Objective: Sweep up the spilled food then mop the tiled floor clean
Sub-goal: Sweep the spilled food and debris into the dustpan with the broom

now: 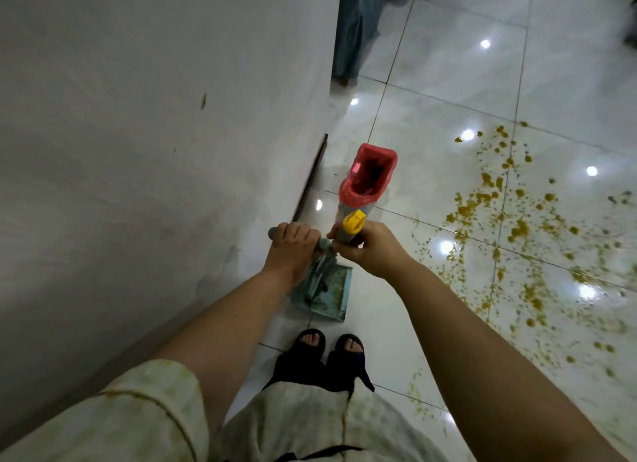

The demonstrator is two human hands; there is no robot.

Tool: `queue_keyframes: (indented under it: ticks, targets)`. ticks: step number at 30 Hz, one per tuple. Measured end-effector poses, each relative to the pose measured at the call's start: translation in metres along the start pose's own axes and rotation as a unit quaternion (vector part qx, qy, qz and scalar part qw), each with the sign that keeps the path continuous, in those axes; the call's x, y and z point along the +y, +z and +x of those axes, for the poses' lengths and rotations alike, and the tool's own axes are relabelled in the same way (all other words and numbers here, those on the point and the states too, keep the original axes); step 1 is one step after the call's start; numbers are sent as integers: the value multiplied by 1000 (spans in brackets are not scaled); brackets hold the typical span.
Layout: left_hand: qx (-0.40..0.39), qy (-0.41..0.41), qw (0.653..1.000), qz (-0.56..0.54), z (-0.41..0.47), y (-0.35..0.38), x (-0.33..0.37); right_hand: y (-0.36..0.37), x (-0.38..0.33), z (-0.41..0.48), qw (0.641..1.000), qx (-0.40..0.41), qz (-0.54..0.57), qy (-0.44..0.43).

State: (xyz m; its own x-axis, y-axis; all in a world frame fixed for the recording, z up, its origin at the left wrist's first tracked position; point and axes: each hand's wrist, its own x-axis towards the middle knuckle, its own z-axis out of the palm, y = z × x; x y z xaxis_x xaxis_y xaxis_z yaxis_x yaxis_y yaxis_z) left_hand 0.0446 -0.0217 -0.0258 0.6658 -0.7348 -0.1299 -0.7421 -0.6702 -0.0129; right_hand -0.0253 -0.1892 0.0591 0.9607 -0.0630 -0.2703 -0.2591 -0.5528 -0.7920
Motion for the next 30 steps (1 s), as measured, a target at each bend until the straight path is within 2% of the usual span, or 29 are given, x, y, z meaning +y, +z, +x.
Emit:
queue_keyframes:
  ticks: [5,12,20,22,25,30]
  targets:
    - [-1,6,1000,-8,6,-9,23,-24,10,-19,999,7,20,25]
    - [65,37,997,-22,8,-22,47,-42,23,-41,998,39,24,36]
    - [51,46,995,-71,15,-28,76,-63,39,-61,994,57,50,73]
    - [32,-4,995,-96,14,-26,67,-81,52,-70,987,122,60,87]
    - [44,-95,989,-109,3,-18,37,-119,74,-94,952,226,156,136]
    - [41,-115,982,-142,8,-20,52,-108,75,-102,949,213,189,134]
